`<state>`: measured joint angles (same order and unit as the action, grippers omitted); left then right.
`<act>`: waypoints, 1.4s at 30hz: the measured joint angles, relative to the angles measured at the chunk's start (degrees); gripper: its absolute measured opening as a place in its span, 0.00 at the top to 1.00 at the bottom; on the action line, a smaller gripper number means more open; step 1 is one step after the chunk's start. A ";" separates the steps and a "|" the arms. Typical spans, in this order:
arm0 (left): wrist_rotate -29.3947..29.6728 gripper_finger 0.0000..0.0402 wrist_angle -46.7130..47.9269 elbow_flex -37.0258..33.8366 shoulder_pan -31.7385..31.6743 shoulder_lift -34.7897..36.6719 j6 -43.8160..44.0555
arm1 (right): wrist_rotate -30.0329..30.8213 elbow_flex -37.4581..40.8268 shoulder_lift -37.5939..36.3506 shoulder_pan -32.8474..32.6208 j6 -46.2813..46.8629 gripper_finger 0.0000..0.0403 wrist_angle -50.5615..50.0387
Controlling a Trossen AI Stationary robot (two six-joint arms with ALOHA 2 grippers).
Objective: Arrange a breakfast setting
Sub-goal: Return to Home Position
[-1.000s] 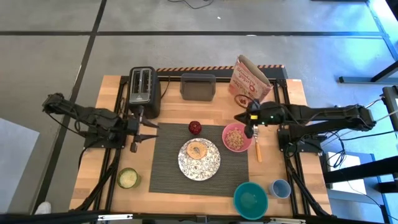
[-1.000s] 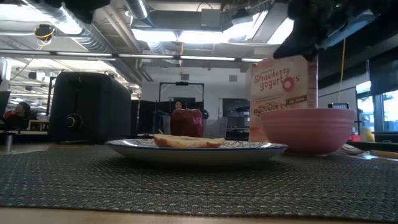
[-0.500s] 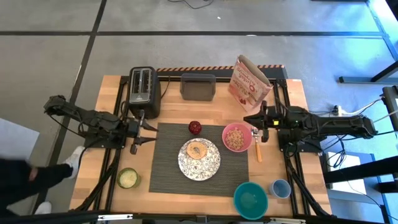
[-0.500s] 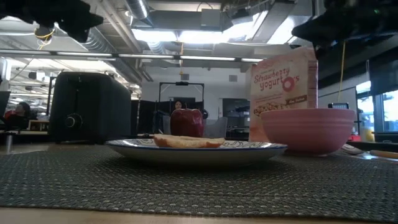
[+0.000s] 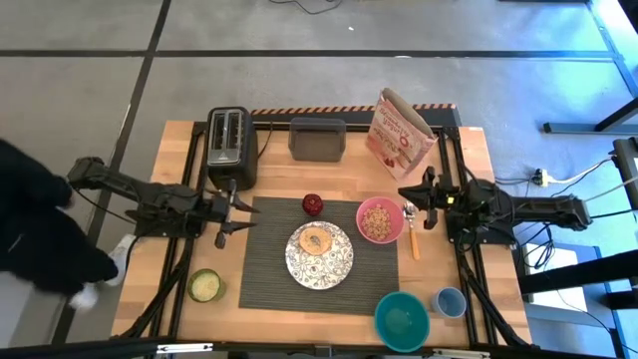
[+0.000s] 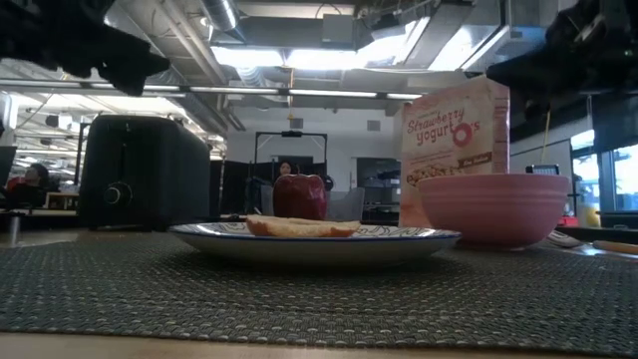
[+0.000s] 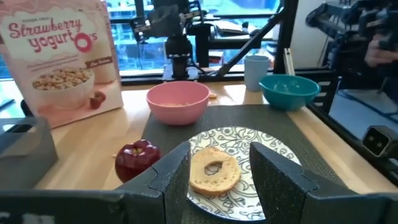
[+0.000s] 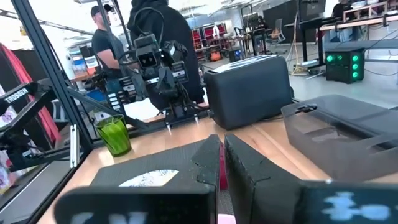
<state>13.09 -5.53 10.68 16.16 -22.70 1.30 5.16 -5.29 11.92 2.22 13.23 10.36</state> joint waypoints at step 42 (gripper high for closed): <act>-11.34 0.91 3.55 -10.25 -25.20 19.42 3.12 | -0.43 4.89 -3.56 0.04 0.86 0.96 -7.99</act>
<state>1.75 -1.97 0.43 -9.03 -3.28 4.42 4.73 -0.40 8.36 2.26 14.09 2.37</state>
